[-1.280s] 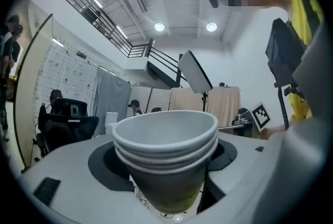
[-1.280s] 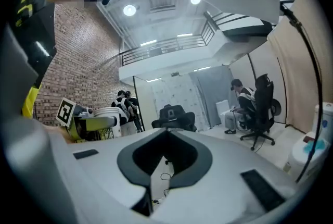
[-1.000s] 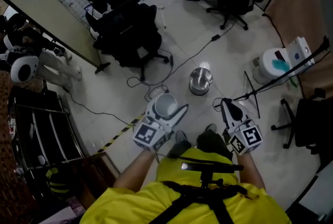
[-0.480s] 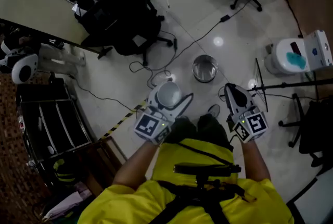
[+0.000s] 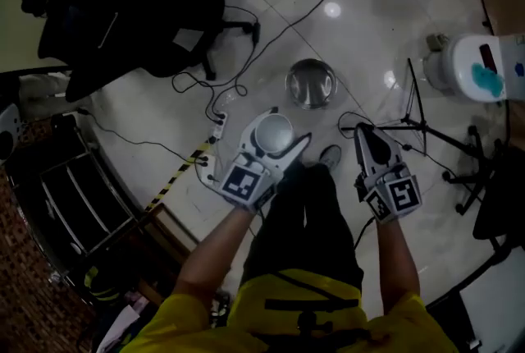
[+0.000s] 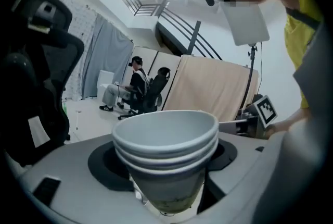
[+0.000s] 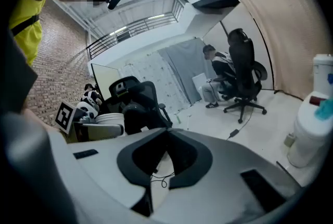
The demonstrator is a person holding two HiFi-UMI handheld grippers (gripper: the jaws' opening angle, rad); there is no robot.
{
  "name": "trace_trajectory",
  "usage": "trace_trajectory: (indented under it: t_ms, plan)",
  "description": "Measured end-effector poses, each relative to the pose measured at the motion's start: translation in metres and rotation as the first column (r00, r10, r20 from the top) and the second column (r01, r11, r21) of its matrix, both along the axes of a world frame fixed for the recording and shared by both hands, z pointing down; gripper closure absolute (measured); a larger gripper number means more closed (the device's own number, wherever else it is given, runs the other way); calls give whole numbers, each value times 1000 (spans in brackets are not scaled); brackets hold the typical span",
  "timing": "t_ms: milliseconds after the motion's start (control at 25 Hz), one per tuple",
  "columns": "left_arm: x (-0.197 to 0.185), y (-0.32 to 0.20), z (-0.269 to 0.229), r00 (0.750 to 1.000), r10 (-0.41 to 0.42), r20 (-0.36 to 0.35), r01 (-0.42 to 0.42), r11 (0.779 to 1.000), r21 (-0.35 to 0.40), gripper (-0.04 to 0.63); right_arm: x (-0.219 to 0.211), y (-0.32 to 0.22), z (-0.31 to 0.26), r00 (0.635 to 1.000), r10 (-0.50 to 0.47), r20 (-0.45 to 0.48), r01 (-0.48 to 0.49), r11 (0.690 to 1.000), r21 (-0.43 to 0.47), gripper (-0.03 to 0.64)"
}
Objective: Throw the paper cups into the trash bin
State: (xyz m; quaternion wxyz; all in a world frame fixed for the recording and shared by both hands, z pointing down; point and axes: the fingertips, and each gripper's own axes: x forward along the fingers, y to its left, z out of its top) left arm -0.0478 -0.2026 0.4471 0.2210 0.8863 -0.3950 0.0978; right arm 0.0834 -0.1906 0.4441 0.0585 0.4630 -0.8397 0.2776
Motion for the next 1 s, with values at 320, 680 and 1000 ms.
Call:
trace_trajectory:
  t_ms: [320,680,1000]
  plan:
    - [28,-60,319,993,44,109,-31,993,-112,235,1,-11,207,1000,14,-12,-15,989,-144,609]
    - [47,-64,491,951,162,262,-98,965,-241,229,-5,-9,352,997,15,-77,-37,952,-302,609]
    - [54,-45,522,927,214,307,-115,944,-311,195,-8,-25,435,980,7,-199,-76,938,-339,609]
